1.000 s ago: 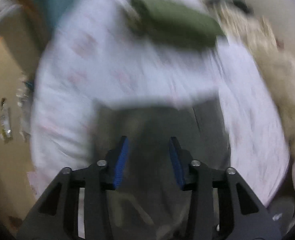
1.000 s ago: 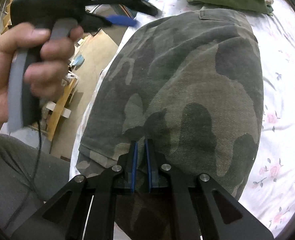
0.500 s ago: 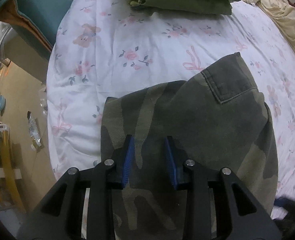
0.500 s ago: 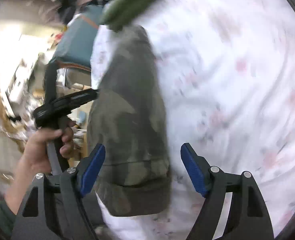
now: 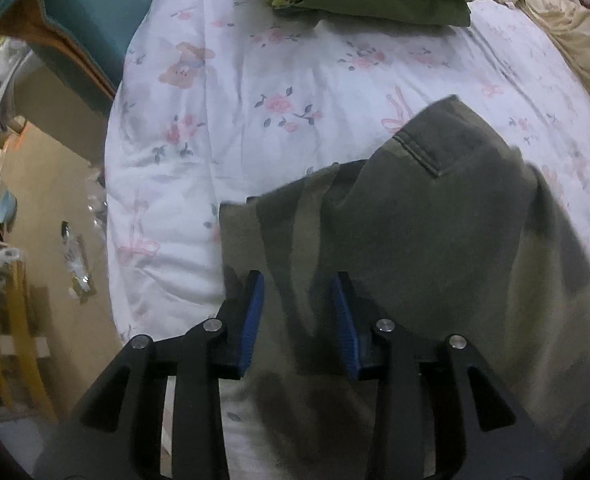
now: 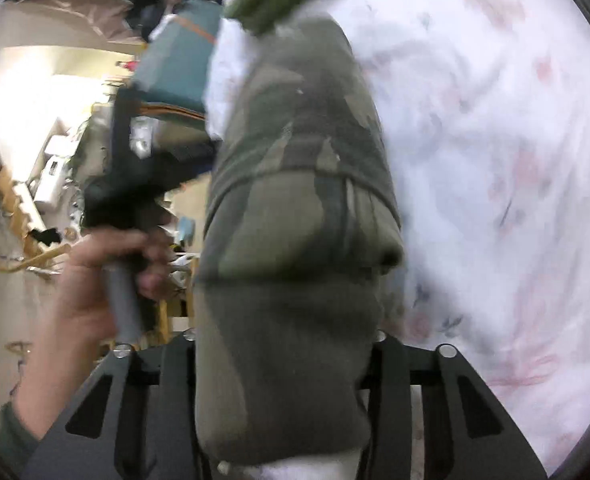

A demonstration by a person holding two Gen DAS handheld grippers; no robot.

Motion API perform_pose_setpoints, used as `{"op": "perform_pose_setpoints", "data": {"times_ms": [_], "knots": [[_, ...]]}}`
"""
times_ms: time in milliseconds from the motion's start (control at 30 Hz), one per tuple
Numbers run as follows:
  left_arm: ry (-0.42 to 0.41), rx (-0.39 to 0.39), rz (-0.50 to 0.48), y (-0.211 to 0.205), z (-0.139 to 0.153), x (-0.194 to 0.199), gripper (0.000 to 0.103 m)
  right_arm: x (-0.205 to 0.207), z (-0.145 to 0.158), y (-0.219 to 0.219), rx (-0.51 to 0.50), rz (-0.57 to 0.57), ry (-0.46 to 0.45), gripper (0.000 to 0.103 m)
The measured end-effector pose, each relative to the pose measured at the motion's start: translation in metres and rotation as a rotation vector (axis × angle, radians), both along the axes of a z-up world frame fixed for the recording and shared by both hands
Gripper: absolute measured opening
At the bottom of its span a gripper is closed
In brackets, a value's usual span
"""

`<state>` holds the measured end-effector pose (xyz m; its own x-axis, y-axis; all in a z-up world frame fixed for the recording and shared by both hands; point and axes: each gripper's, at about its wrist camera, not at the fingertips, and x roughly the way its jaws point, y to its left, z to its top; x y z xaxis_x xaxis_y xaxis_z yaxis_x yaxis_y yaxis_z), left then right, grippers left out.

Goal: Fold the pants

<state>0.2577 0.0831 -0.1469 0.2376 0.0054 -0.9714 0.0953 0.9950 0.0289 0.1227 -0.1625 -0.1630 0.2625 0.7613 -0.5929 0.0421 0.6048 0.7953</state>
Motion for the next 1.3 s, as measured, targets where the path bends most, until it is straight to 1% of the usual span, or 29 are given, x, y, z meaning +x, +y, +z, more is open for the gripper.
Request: {"op": "perform_pose_setpoints", "data": {"times_ms": [33,133,200,233,300,333,367,400,433,500,567,633,700,767,833,867,900,933,967,1000,1033,1067,1100,1133,1167,1200,1233,1267,1300], "knots": [[0.006,-0.017,0.006,0.001,0.000,-0.001,0.033,0.005,0.007,-0.010,-0.004,0.008,-0.012,0.039],[0.033,-0.078,-0.003,-0.003,0.002,-0.002,0.033,0.037,0.029,-0.061,-0.036,0.056,-0.043,0.038],[0.015,-0.091,-0.014,-0.007,0.008,-0.002,0.035,0.063,0.041,-0.101,-0.138,0.055,-0.080,0.038],[-0.002,-0.100,-0.013,-0.007,0.011,-0.002,0.037,0.078,0.038,-0.121,-0.160,0.044,-0.070,0.038],[-0.045,-0.143,0.015,-0.003,0.020,0.001,0.058,0.098,0.021,-0.164,-0.171,0.025,-0.014,0.038],[-0.065,-0.169,0.035,-0.001,0.025,0.001,0.064,0.106,0.010,-0.179,-0.207,0.016,0.015,0.037],[-0.087,-0.210,0.065,0.003,0.029,0.002,0.075,0.107,0.004,-0.191,-0.237,0.004,0.034,0.037],[-0.093,-0.240,0.084,0.005,0.030,0.002,0.082,0.107,-0.007,-0.204,-0.253,-0.016,0.067,0.037],[-0.097,-0.285,0.102,0.006,0.031,0.003,0.083,0.104,-0.013,-0.213,-0.233,-0.038,0.086,0.038],[-0.075,-0.374,0.107,0.001,0.029,0.009,0.083,0.099,-0.021,-0.226,-0.158,-0.098,0.110,0.047],[-0.057,-0.434,0.096,-0.005,0.028,0.014,0.084,0.089,-0.018,-0.233,-0.156,-0.121,0.105,0.056],[-0.043,-0.465,0.084,-0.015,0.026,0.018,0.085,0.080,-0.010,-0.234,-0.119,-0.167,0.098,0.088],[0.002,-0.433,0.050,-0.028,0.016,0.020,0.087,0.074,-0.010,-0.238,-0.077,-0.240,0.099,0.099],[0.090,-0.375,-0.003,-0.043,-0.004,0.018,0.087,0.068,-0.014,-0.233,-0.046,-0.284,0.114,0.099],[0.130,-0.374,-0.026,-0.049,-0.015,0.012,0.088,0.063,-0.026,-0.220,-0.033,-0.286,0.152,0.099],[0.139,-0.377,-0.032,-0.051,-0.018,0.011,0.086,0.063,-0.031,-0.211,-0.028,-0.269,0.169,0.099],[0.149,-0.390,-0.034,-0.051,-0.020,0.010,0.071,0.063,-0.040,-0.199,-0.018,-0.236,0.191,0.099],[0.174,-0.431,-0.041,-0.051,-0.022,0.009,0.061,0.063,-0.047,-0.187,-0.020,-0.199,0.206,0.094],[0.193,-0.440,-0.048,-0.052,-0.022,0.009,0.046,0.062,-0.046,-0.179,-0.035,-0.181,0.191,0.085],[0.191,-0.419,-0.068,-0.055,-0.017,0.009,0.019,0.062,-0.042,-0.172,-0.059,-0.168,0.158,0.068],[0.175,-0.404,-0.094,-0.057,-0.011,0.007,0.014,0.060,-0.034,-0.166,-0.095,-0.161,0.114,0.053],[0.138,-0.394,-0.106,-0.057,-0.001,0.005,0.011,0.059,-0.025,-0.161,-0.116,-0.155,0.077,0.047],[0.077,-0.391,-0.100,-0.057,0.014,0.000,0.010,0.059,-0.016,-0.156,-0.147,-0.147,0.049,0.037],[0.027,-0.397,-0.098,-0.057,0.029,-0.006,0.010,0.059,-0.001,-0.153,-0.180,-0.123,0.005,0.030],[-0.027,-0.402,-0.106,-0.059,0.049,-0.014,0.009,0.061,0.008,-0.153,-0.190,-0.117,-0.020,0.028],[-0.050,-0.413,-0.118,-0.061,0.064,-0.022,0.009,0.063,0.022,-0.154,-0.196,-0.114,-0.052,0.026],[-0.062,-0.422,-0.123,-0.061,0.075,-0.028,0.009,0.065,0.040,-0.157,-0.201,-0.106,-0.090,0.025],[-0.072,-0.440,-0.110,-0.058,0.088,-0.042,0.009,0.067,0.051,-0.159,-0.200,-0.097,-0.111,0.025],[-0.073,-0.457,-0.089,-0.054,0.094,-0.054,0.010,0.068,0.062,-0.160,-0.198,-0.084,-0.130,0.025]]}}
